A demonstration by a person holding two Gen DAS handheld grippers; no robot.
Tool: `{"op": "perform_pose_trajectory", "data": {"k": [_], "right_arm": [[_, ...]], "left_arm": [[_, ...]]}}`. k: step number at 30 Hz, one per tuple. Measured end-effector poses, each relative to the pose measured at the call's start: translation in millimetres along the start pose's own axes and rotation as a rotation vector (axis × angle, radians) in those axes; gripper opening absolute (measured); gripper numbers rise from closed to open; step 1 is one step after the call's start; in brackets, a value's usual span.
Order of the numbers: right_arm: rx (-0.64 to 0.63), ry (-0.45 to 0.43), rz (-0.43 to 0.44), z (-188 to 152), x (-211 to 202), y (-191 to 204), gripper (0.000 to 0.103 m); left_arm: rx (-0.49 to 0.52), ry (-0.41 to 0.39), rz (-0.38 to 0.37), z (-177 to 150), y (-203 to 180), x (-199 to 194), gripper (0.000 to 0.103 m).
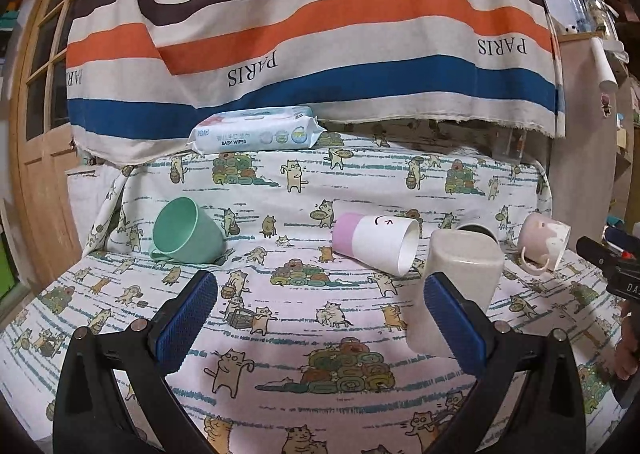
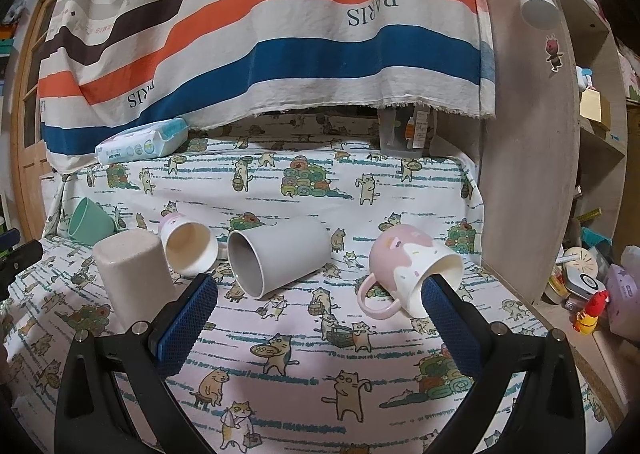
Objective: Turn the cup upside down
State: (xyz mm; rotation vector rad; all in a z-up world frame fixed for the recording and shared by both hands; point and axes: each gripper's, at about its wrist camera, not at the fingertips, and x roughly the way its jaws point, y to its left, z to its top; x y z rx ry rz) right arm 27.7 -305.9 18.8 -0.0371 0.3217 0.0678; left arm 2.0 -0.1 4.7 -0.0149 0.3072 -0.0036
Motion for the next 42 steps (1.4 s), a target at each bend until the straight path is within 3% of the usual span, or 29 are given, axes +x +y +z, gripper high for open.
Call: {"op": "perform_pose_trajectory", "data": {"k": [10,42], "right_arm": [[-0.006,0.004,0.012,-1.1,-6.8,17.9,0.103],[-0.006,-0.001,0.052,-0.8,-8.8,20.1,0.103]], "left_arm": [[0.008,0.001,-0.007,0.5,-1.2,0.4,0.103],[0.005,0.003,-0.001,0.8,3.6,1.0,0.103]]}}
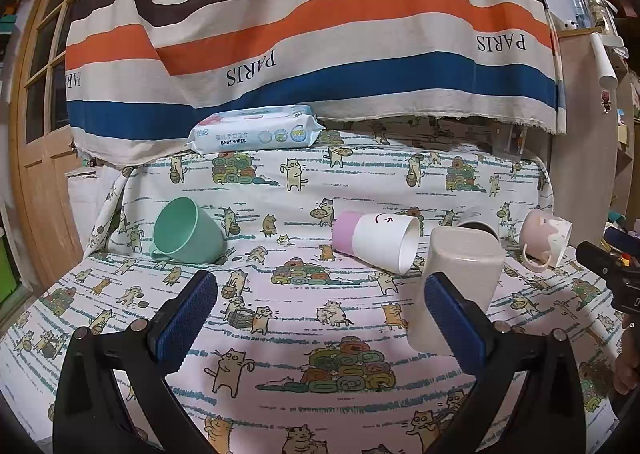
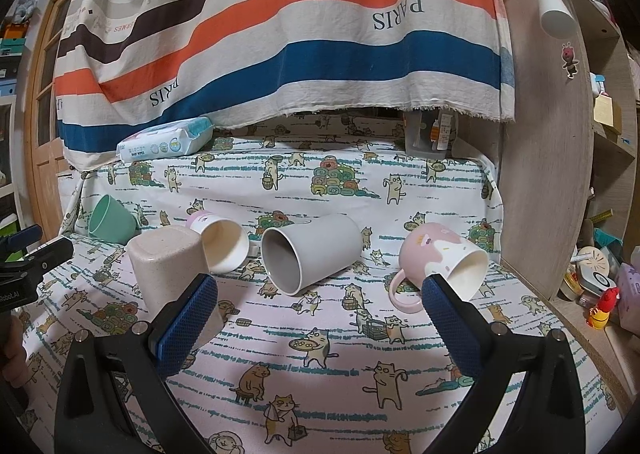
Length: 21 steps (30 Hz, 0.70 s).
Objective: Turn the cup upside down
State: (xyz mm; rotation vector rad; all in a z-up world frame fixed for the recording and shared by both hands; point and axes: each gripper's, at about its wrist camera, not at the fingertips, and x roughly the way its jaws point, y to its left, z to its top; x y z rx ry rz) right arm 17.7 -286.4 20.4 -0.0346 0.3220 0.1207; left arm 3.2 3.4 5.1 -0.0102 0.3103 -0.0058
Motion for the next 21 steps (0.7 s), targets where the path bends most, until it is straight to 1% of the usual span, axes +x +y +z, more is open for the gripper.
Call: {"op": "perform_pose_trajectory", "data": {"k": [21], "right_arm": [[0.002,0.003,-0.002,-0.1,0.8,-1.8,0.103]], "left_arm": [[0.000,0.000,0.000,0.0,0.1,-0.1,0.103]]}}
